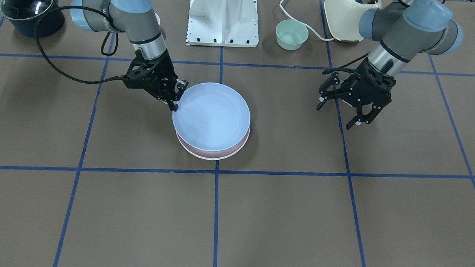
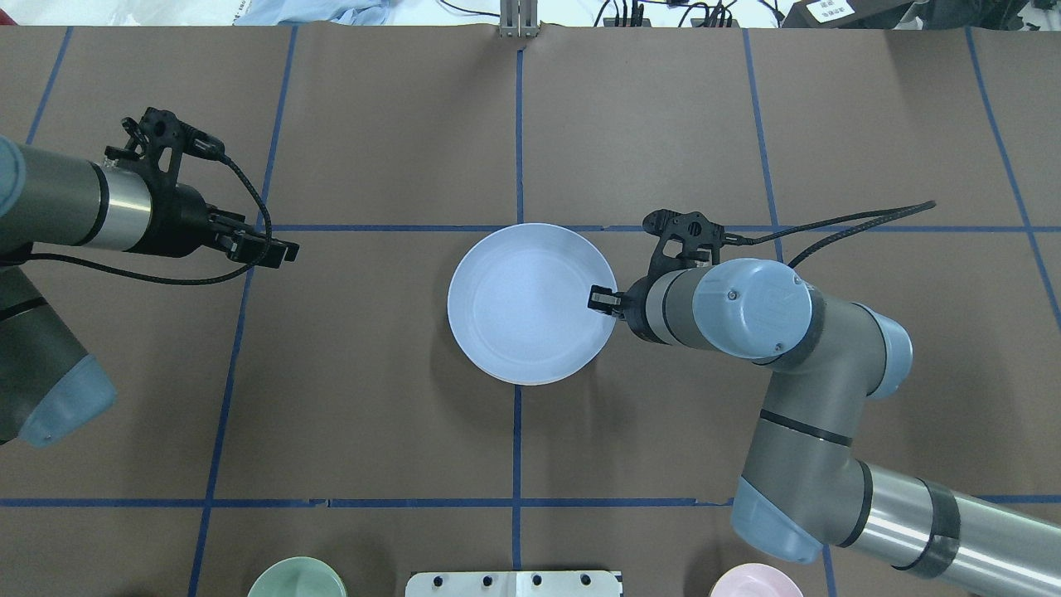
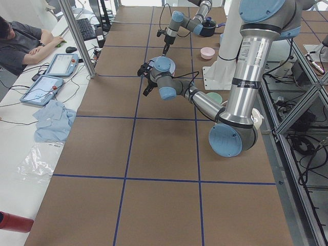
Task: Stack three plates with pink and blue
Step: 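Open the right gripper and withdraw it while the left arm retracts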
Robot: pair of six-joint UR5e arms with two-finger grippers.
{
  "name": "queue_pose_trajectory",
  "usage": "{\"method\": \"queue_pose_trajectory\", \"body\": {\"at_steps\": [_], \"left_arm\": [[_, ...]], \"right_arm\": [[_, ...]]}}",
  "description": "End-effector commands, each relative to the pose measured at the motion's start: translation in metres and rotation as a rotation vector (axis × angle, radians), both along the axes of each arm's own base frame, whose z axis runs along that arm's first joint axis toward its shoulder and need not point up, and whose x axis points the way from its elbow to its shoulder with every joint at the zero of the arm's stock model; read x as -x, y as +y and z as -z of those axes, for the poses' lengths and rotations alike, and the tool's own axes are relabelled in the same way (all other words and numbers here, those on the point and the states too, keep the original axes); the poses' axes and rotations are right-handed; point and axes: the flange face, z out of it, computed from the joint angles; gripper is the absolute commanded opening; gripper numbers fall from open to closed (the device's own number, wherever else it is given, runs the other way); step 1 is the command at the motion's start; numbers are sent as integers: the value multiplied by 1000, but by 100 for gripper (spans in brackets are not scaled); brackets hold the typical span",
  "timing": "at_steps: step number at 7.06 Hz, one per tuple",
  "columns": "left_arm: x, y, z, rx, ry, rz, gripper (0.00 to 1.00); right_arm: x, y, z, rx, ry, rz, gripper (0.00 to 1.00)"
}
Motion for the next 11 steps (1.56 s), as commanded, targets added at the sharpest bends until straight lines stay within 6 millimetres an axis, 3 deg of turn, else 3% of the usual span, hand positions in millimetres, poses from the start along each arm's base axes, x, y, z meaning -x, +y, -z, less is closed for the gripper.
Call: {"method": "queue_pose_trajectory", "body": {"at_steps": [1, 2, 3, 5, 6, 7, 8, 10, 11], "left_arm": [[0, 0, -1, 2, -1, -1, 100], [-1, 0, -2, 4, -3, -1, 100], [-1, 0, -2, 4, -3, -1, 100], [0, -1, -5, 4, -8, -2, 100], [9, 1, -15, 15, -20, 5, 100], [42, -8, -33, 4, -50, 14, 100], [92, -22, -58, -60, -128, -5, 100], [192, -53, -98, -155, -339, -19, 100], [255, -66, -117, -183, -456, -31, 100]], "right_arm": [[27, -16, 11, 3, 7, -54, 99], [25, -18, 12, 1, 6, -56, 100], [12, -28, 16, 10, 34, -61, 100], [-52, -51, 36, 61, 94, -10, 100], [-87, -66, 37, 48, 153, 43, 100], [-128, -92, 28, 28, 189, 97, 100], [-175, -116, 1, 17, 225, 159, 100], [-275, -146, -71, -73, 311, 293, 100], [-326, -155, -107, -100, 329, 348, 100]]}}
